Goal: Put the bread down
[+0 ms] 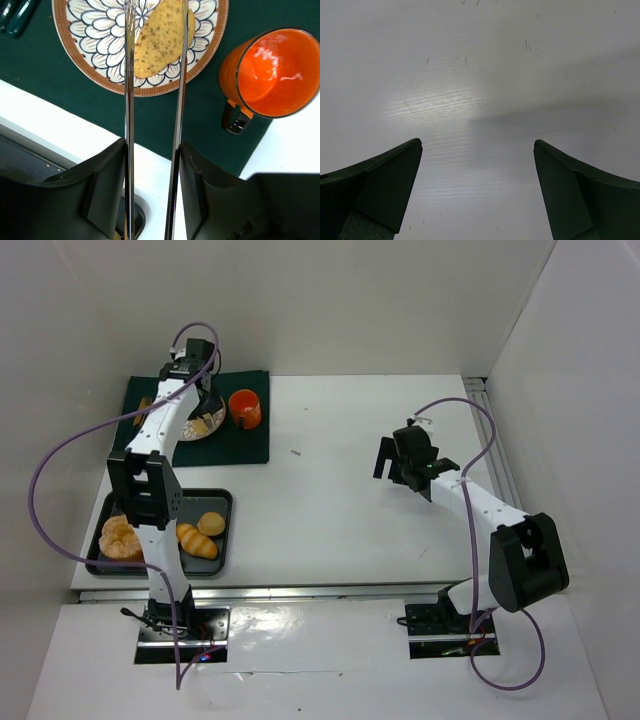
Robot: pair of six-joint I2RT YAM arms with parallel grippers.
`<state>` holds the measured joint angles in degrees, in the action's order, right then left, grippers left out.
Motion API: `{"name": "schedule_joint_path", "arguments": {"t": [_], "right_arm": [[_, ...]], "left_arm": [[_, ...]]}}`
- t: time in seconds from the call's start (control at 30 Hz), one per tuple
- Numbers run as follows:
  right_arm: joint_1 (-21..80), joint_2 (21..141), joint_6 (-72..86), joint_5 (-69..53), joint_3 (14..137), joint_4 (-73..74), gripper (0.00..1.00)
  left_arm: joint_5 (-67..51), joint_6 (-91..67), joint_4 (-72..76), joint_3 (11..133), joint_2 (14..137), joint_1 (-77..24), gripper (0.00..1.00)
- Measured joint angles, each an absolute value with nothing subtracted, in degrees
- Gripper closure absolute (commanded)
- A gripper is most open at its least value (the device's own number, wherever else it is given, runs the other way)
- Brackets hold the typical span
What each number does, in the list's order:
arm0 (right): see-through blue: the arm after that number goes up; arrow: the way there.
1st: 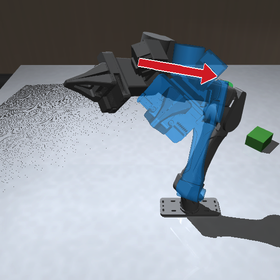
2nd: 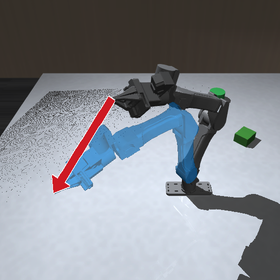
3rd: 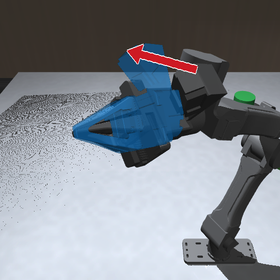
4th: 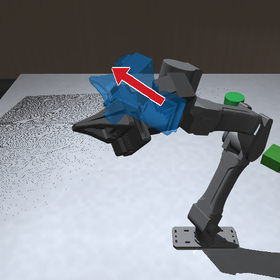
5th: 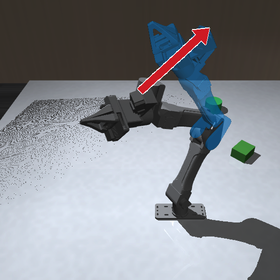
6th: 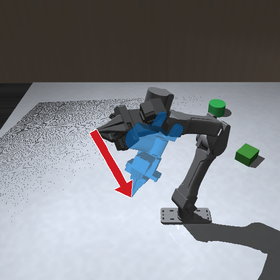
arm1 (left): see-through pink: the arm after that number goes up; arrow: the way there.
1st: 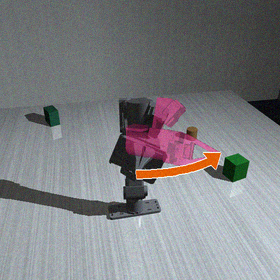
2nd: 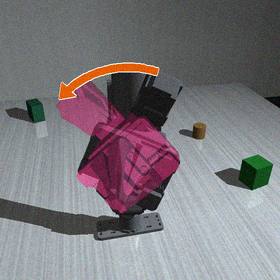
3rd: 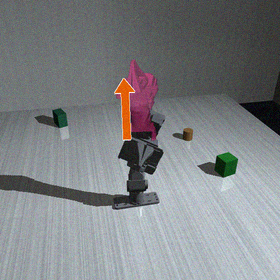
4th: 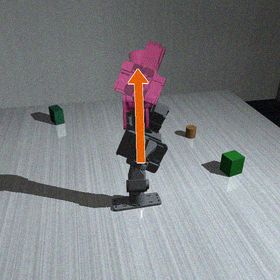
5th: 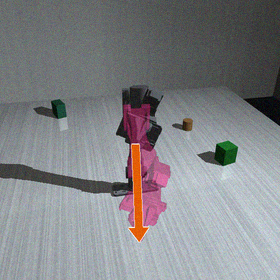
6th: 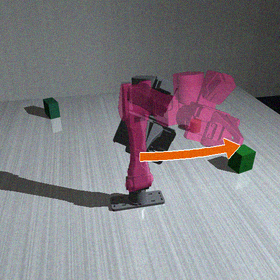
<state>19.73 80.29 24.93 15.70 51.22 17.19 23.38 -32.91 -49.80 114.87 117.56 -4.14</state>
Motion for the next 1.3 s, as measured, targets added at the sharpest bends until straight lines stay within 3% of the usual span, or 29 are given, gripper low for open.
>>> {"name": "schedule_joint_path", "arguments": {"t": [0.23, 0.47, 0.7, 1.3], "right_arm": [[19.7, 80.3, 24.5, 14.9, 51.2, 17.2, 0.0], [19.9, 79.4, 24.2, 10.5, 51.4, 17.0, 0.0], [21.6, 74.9, 23.9, 5.7, 51.4, 16.4, 0.0], [22.3, 71.3, 23.8, 0.6, 49.5, 13.1, 0.0]], "left_arm": [[24.1, -33.0, -51.7, 114.3, 110.2, -4.1, 0.44], [27.3, -35.2, -56.8, 94.1, 87.9, -2.4, 0.44], [26.1, -39.6, -68.4, 81.5, 72.3, -1.3, 0.44], [22.8, -48.4, -76.3, 68.9, 65.9, 2.1, 0.45]]}}
